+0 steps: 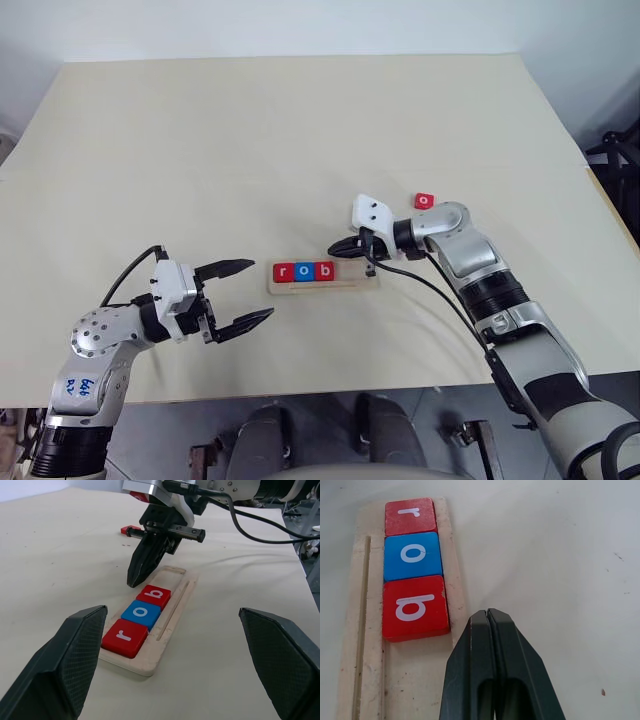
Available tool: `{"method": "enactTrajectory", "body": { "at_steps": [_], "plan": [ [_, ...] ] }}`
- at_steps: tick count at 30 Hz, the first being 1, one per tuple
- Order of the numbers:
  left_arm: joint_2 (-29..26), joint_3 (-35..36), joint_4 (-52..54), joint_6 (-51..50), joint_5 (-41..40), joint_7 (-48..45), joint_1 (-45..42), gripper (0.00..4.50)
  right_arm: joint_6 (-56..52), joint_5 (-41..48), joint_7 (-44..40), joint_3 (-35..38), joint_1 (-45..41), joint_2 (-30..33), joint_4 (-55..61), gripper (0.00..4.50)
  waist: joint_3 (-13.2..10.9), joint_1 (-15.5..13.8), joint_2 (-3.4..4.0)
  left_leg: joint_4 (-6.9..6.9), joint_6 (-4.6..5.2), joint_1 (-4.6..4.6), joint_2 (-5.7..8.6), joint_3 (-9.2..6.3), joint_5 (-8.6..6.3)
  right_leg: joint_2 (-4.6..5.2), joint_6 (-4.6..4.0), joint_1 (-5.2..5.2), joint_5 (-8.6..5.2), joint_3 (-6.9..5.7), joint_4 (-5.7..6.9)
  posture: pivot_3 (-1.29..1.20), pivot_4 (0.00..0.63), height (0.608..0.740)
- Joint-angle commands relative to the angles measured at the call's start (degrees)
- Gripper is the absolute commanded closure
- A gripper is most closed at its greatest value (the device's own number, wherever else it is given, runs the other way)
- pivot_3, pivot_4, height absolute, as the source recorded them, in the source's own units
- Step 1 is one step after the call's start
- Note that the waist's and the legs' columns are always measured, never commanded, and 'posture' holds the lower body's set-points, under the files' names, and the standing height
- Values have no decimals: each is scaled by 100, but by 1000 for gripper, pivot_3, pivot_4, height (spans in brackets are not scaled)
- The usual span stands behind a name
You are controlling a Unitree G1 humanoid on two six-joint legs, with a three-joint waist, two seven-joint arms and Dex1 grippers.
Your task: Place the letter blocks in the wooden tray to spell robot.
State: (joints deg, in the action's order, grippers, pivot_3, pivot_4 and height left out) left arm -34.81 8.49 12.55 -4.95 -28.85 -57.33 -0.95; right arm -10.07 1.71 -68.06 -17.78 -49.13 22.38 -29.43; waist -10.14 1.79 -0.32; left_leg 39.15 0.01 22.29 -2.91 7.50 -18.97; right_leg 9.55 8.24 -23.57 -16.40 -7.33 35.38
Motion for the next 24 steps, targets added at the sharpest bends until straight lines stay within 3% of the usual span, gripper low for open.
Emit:
{"method": "enactTrajectory", "body": {
  "at_steps": [1,4,7,12,18,24],
  "plan": [
    [-20,21,19,80,-14,-64,-75,0,65,321,-21,429,76,198,481,4456,0,-7,0,0,0,1,0,0,0,0,0,0,0,0,0,0,150,740],
    [-15,-7,-49,70,-25,-128,-133,0,-191,686,-39,840,348,449,1038,4456,0,-23,0,0,0,1,0,-1,0,0,0,0,0,0,-2,0,150,740],
    [18,-84,-225,88,-1,-214,-274,0,-658,1173,71,1452,1036,854,1834,3863,0,-57,-1,0,0,1,1,-5,0,0,0,4,0,-4,-4,0,150,740],
    [93,-227,-573,122,29,-355,-586,0,-546,1477,670,2547,2644,1336,2953,2103,0,-155,-2,-1,1,2,2,-7,-1,0,1,10,0,-10,-15,0,150,740],
    [273,-308,-1211,188,52,-468,-1007,0,80,1959,1497,4228,4830,1071,3891,79,1,-177,0,-1,1,-3,2,-3,-1,0,1,11,0,-4,-9,0,150,740],
    [414,-452,-1575,275,126,-648,-1436,0,516,1981,2155,4853,6178,626,4298,31,2,-167,-2,-1,1,-10,4,-2,-1,0,1,15,1,1,-8,0,150,740]
  ]
}}
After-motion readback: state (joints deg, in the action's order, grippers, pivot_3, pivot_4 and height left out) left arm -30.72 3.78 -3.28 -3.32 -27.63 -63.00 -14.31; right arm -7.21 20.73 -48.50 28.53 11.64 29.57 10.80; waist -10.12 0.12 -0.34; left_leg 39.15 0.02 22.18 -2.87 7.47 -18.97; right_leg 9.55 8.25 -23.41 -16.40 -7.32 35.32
